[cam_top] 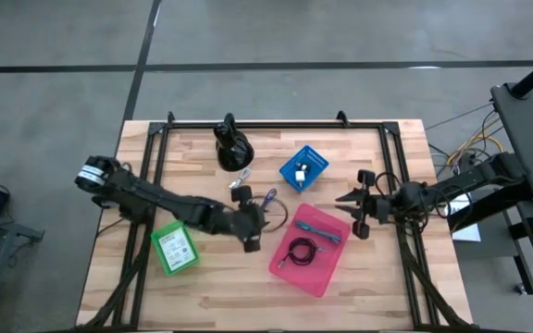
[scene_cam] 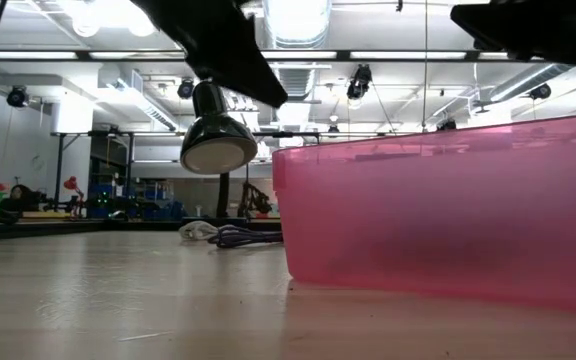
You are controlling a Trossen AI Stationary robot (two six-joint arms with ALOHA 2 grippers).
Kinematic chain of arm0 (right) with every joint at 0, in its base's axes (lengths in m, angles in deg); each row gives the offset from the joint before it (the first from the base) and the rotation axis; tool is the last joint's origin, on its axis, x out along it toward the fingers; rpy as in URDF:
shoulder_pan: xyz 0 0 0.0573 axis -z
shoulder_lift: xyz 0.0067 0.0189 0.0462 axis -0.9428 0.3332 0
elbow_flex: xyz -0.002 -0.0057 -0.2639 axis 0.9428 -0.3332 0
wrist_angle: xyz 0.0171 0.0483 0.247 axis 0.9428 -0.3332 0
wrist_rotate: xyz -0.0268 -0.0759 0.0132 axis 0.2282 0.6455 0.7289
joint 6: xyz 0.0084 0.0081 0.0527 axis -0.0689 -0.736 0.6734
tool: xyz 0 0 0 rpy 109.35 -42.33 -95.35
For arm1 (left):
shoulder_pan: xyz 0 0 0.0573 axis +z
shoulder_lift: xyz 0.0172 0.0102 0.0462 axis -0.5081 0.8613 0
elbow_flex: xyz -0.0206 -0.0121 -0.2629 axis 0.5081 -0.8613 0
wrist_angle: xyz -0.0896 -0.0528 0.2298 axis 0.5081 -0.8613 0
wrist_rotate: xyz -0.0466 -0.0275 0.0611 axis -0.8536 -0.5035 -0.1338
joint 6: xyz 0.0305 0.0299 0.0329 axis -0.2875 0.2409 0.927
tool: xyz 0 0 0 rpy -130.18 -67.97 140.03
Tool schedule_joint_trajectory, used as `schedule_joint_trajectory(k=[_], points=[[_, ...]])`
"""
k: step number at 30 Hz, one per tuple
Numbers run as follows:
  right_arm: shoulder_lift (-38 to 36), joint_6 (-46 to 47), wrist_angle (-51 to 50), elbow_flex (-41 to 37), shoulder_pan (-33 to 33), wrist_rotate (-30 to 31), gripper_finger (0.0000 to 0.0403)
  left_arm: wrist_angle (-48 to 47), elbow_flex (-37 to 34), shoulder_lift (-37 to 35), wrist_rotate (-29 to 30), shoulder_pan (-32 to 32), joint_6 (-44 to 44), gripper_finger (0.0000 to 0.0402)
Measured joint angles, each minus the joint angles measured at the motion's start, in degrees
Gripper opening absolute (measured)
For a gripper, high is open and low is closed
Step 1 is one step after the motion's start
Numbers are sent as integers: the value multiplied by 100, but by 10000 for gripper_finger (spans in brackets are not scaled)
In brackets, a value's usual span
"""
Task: Pick and place items into bin
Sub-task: Put the purple charger cable into the pink bin
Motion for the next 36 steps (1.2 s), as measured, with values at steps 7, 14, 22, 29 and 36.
schedule_joint_trajectory(k=[7, 14, 22, 29, 36], points=[[123, -14, 5, 17, 0, 4, 56, -75, -5, 5, -665, 389, -77, 153], [124, 51, -29, 20, 0, 0, 54, -93, -15, 450, -665, 550, -269, 210], [133, 111, -31, 22, 0, -4, 54, -129, -1, 579, -597, 786, -893, 217], [172, 111, -35, 22, 0, -4, 54, -193, -136, 577, -557, 793, -1963, 217], [170, 113, -47, 22, 0, -7, 54, -236, -433, 666, -241, 793, -3481, 217]])
